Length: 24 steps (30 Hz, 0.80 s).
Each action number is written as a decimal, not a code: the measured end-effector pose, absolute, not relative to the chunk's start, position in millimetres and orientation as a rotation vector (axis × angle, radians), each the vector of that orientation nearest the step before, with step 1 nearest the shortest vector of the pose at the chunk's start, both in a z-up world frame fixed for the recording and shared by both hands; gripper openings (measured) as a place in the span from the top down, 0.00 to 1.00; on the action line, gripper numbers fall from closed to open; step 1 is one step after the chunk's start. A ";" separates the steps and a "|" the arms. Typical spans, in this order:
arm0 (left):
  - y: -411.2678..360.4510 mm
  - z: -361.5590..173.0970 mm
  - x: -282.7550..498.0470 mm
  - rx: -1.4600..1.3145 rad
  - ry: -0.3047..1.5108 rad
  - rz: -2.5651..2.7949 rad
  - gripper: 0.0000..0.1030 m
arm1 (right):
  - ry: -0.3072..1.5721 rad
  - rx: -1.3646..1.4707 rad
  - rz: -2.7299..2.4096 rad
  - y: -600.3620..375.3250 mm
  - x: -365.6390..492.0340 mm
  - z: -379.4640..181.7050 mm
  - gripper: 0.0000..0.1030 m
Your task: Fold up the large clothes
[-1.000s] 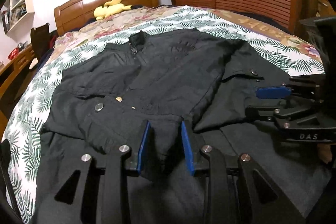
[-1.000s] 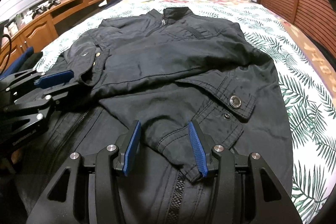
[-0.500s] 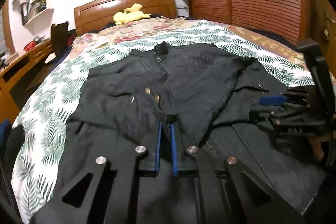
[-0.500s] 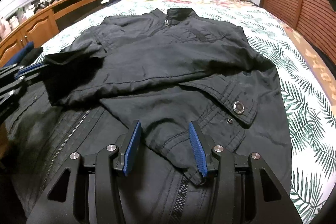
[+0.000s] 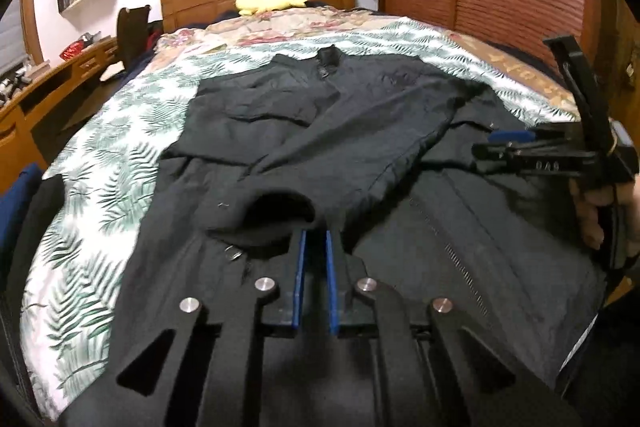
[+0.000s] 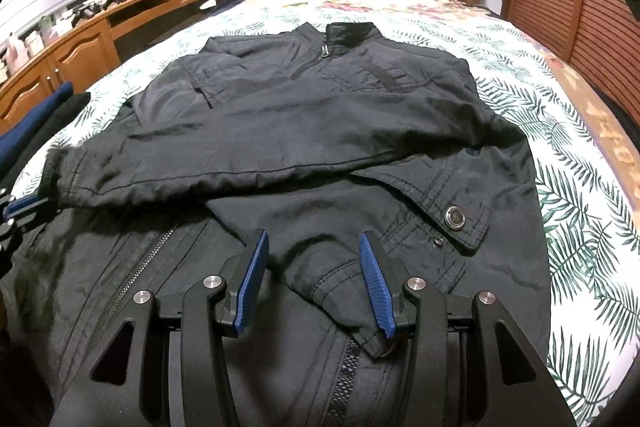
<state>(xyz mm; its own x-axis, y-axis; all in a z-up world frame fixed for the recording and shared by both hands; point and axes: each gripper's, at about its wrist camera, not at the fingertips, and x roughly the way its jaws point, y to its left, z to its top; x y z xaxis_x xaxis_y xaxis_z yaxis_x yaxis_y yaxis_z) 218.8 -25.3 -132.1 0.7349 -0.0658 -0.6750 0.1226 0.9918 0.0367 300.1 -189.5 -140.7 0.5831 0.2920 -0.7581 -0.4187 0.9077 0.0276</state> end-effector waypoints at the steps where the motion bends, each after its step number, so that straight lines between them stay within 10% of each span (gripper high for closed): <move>1: -22.6 -131.6 215.9 0.086 0.739 -0.099 0.91 | 0.854 -0.160 0.418 -189.5 300.4 -141.0 0.54; 24: 93.6 -156.9 146.3 -0.001 0.901 0.047 0.71 | 0.856 -0.201 0.424 -176.8 302.2 -142.4 0.54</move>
<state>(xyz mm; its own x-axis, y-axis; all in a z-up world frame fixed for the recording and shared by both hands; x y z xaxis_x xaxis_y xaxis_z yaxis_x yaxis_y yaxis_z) 146.3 93.6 -156.9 0.6199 0.0404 -0.7836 -0.0412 0.9990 0.0189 302.2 -176.8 -142.4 0.5788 0.2807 -0.7656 -0.4396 0.8982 -0.0031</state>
